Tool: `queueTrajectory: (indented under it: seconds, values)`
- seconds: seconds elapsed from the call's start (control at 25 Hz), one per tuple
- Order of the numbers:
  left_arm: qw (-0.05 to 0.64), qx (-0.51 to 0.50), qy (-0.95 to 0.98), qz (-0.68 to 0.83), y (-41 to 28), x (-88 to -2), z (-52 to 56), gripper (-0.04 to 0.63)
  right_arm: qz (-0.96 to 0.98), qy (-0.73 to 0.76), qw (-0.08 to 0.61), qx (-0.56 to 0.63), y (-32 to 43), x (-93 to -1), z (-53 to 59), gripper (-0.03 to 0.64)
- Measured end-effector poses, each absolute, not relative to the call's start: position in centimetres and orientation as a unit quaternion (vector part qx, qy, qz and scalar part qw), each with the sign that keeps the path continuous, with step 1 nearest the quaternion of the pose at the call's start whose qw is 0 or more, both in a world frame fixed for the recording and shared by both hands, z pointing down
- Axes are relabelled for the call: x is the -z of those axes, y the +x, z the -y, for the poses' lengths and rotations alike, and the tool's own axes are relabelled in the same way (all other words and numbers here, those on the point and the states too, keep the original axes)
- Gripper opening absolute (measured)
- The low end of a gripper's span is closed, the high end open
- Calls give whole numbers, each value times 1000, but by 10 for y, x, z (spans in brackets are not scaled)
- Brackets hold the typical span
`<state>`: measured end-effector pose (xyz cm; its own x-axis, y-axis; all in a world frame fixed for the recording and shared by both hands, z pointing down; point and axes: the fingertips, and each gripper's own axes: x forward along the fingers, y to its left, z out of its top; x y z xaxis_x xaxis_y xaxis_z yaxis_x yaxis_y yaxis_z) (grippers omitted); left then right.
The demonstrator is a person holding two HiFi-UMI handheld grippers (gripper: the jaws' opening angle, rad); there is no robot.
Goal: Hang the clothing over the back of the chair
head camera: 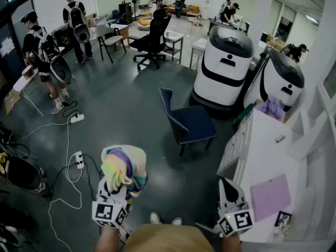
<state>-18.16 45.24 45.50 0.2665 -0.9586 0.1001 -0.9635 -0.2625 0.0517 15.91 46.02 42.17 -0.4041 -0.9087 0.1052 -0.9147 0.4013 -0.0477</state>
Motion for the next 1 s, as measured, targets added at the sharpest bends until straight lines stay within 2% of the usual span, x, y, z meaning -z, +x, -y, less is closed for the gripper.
queueTrajectory:
  seconds: [0.68, 1.0]
  values:
    - [78, -4, 803, 591, -241, -476, -421, 127, 819, 570, 27, -59, 99, -432, -446, 2]
    - [83, -6, 803, 590, -250, -484, -362, 129, 816, 572, 29, -74, 94, -445, -386, 3]
